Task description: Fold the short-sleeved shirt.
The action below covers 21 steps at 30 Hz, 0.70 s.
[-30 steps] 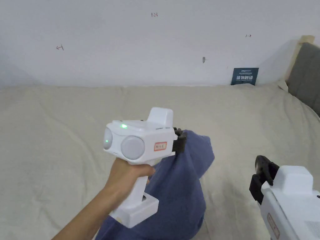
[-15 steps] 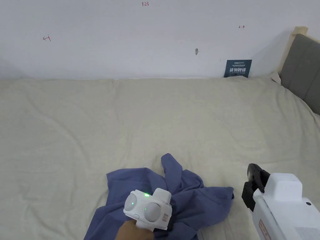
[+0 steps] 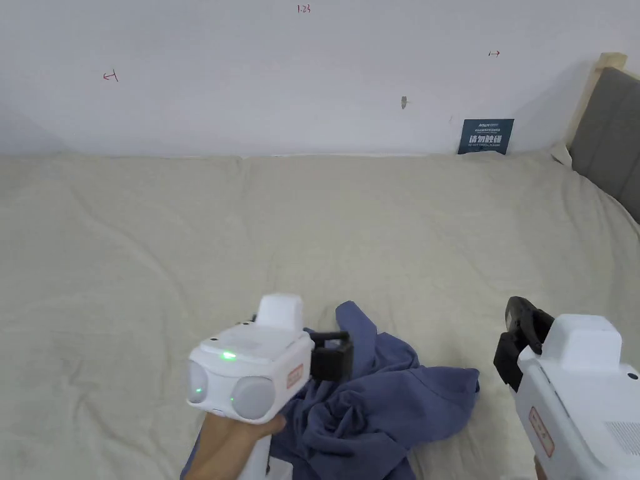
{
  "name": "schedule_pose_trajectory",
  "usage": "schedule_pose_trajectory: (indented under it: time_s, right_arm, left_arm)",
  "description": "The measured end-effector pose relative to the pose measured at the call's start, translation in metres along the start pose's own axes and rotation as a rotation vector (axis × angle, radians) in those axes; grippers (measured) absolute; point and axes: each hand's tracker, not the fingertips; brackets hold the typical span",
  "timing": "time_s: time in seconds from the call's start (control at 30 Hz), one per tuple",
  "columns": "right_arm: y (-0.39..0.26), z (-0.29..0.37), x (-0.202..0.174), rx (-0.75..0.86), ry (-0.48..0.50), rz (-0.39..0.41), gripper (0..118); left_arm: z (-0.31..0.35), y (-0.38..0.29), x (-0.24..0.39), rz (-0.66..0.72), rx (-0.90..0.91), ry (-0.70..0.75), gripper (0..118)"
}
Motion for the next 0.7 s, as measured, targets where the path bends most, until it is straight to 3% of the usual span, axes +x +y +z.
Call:
schedule_pose_trajectory:
  time_s: [0.3, 0.37, 0.43, 0.5, 0.57, 0.7]
  right_arm:
    - [0.016, 0.006, -0.012, 0.061, 0.017, 0.010, 2]
    - [0.018, 0.007, -0.014, 0.068, 0.021, 0.012, 2]
    - [0.018, 0.007, -0.016, 0.076, 0.026, 0.015, 2]
    - [0.018, 0.007, -0.018, 0.079, 0.029, 0.021, 2]
    - [0.018, 0.007, -0.020, 0.079, 0.033, 0.022, 2]
    - [0.015, 0.004, -0.023, 0.069, 0.040, 0.022, 2]
  left_arm:
    - [0.063, 0.006, -0.060, -0.009, 0.243, 0.292, 114]
    - [0.071, 0.002, -0.071, -0.008, 0.277, 0.325, 109]
    - [0.079, -0.003, -0.081, 0.000, 0.299, 0.349, 91]
    - [0.084, -0.007, -0.087, 0.013, 0.316, 0.369, 51]
    - [0.088, -0.010, -0.093, 0.026, 0.324, 0.365, 0]
    - [0.092, -0.009, -0.098, 0.035, 0.299, 0.346, 0]
